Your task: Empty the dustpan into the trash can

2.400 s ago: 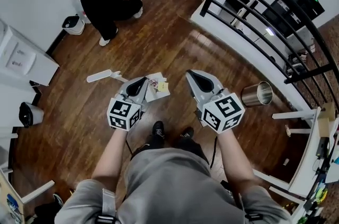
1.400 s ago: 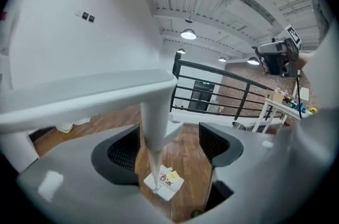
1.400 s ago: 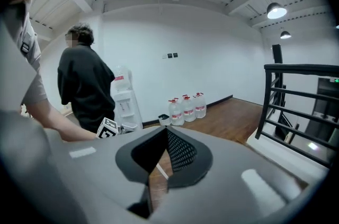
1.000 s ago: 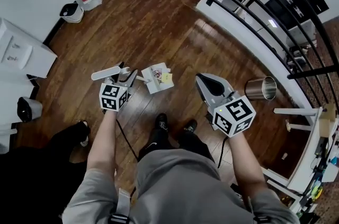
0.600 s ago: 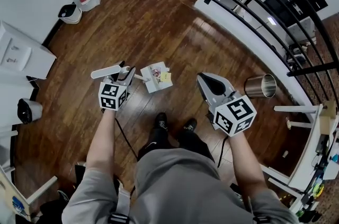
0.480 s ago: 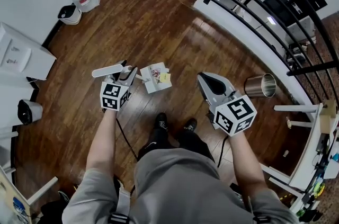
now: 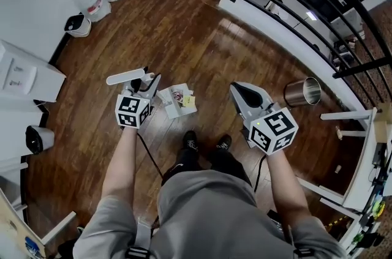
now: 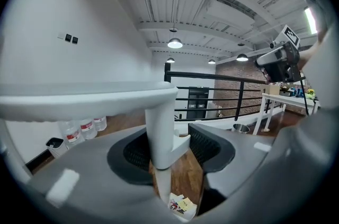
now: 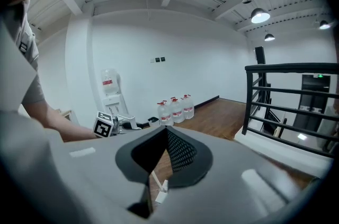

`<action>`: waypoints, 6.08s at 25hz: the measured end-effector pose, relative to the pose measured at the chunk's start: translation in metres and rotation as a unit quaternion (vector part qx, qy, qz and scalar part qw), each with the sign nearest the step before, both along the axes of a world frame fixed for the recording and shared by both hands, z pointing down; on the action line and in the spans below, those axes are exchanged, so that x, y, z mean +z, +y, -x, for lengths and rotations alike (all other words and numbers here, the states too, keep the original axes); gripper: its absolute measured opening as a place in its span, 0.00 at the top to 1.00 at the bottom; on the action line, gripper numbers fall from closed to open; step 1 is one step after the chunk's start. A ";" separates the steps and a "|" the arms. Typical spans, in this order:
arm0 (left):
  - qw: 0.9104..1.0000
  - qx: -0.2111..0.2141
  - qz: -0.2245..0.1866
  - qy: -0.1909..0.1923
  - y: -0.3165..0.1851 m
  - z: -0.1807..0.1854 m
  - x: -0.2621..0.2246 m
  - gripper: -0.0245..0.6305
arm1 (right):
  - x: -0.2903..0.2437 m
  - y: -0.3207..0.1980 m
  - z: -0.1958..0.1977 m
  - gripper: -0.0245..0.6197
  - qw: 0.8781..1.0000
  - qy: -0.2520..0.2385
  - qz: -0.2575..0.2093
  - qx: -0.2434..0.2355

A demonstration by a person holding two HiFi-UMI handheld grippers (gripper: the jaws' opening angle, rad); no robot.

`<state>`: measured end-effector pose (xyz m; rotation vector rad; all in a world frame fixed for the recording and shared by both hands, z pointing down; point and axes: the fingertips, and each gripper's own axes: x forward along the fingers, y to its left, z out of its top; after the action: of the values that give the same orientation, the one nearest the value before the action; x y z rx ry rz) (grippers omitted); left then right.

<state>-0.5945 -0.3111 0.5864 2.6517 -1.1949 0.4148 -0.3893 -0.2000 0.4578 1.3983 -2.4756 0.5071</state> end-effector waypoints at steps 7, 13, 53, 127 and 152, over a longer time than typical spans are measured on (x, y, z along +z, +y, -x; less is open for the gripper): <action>0.999 0.031 0.005 0.016 0.017 -0.037 -0.007 0.66 | -0.006 0.005 -0.015 0.96 1.000 -0.003 -0.012 0.019; 0.996 0.079 -0.001 0.033 0.030 -0.092 -0.024 0.66 | -0.015 0.019 -0.046 0.96 0.998 -0.004 -0.026 0.060; 0.894 0.432 -0.045 0.111 0.147 -0.736 -0.215 0.66 | -0.071 0.251 -0.590 0.96 0.880 0.016 -0.103 0.463; 0.812 0.571 -0.023 0.113 0.093 -1.244 -0.287 0.68 | -0.115 0.205 -0.952 0.96 0.802 0.065 -0.110 0.584; 0.781 0.621 -0.015 0.072 0.237 -1.466 -0.251 0.70 | -0.121 0.317 -1.151 0.96 0.828 0.042 -0.140 0.541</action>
<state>0.8712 -0.0741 0.3355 3.0118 0.7710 0.3207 0.7617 0.1165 0.3365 2.8105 -1.4769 0.2320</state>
